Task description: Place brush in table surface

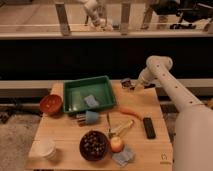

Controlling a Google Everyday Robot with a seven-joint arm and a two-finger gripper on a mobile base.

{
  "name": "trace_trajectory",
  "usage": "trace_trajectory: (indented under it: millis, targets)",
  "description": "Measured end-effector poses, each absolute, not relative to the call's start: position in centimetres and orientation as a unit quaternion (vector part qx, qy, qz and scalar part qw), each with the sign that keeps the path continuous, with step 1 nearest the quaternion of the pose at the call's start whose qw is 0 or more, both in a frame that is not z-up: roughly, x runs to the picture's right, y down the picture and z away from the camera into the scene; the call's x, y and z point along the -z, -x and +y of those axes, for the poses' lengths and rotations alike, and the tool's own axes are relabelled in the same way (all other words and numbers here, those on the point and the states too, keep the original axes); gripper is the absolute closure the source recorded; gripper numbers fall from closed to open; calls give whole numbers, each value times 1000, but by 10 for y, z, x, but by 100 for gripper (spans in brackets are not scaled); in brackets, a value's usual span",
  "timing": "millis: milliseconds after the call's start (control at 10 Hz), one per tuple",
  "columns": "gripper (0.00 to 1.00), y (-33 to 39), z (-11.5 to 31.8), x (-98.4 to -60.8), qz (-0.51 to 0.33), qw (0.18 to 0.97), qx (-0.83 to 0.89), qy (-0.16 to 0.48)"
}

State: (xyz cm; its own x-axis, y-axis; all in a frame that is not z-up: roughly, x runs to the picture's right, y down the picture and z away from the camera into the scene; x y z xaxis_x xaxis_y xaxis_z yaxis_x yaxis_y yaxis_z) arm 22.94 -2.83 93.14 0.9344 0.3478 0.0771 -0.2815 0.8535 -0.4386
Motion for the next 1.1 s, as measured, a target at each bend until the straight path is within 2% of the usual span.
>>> trace_trajectory:
  millis: [300, 600, 1100]
  targets:
    - [100, -231, -26, -927, -94, 955, -179, 216]
    - [100, -236, -45, -905, -149, 944, -206, 211]
    - [100, -232, -62, -877, -189, 938, -211, 200]
